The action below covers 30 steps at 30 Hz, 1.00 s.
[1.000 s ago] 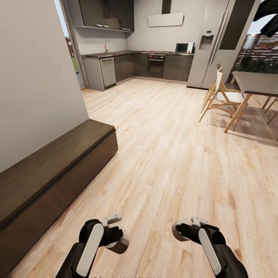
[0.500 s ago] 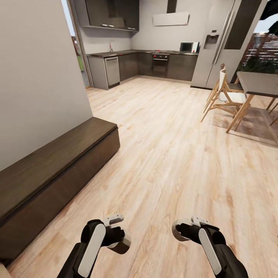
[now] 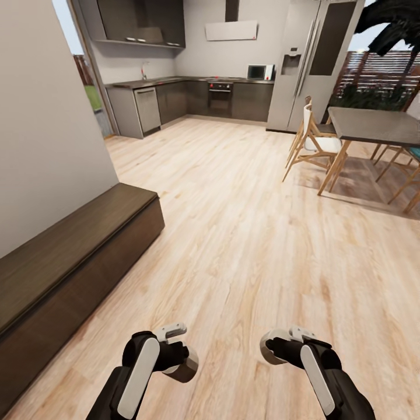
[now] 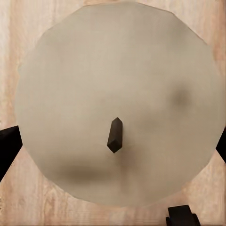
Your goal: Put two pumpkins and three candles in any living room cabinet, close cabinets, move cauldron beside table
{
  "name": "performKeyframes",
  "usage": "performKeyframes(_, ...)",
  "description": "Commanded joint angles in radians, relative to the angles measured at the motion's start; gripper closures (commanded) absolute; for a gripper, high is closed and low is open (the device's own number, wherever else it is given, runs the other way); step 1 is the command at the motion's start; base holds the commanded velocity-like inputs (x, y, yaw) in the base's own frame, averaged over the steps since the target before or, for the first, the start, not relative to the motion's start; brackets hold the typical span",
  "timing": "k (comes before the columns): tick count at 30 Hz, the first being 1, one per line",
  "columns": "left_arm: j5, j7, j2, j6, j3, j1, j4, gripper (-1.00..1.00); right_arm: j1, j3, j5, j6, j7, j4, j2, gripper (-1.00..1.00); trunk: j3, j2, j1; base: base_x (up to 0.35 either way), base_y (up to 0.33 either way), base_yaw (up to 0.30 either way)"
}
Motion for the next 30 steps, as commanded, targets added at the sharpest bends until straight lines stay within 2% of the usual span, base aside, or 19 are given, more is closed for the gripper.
performKeyframes(1, 0.010, 0.010, 0.000, 0.002, 0.000, 0.000, -0.001, 1.00, 0.000, -0.001, -0.011, 0.003, -0.009, -0.001, 0.000, 1.00, 0.002, 0.007, -0.004, 0.000, 0.000, -0.060)
performKeyframes(22, 0.010, 0.011, 0.000, 0.000, 0.000, 0.000, 0.012, 1.00, 0.000, -0.001, -0.011, 0.001, -0.009, -0.001, 0.001, 1.00, 0.067, 0.154, -0.085, 0.000, 0.000, -0.033)
performKeyframes(30, -0.002, 0.014, 0.002, -0.013, 0.011, -0.004, 0.110, 1.00, 0.000, -0.019, -0.008, -0.012, -0.013, 0.008, -0.001, 1.00, 0.092, 0.210, -0.115, 0.000, 0.000, -0.124)
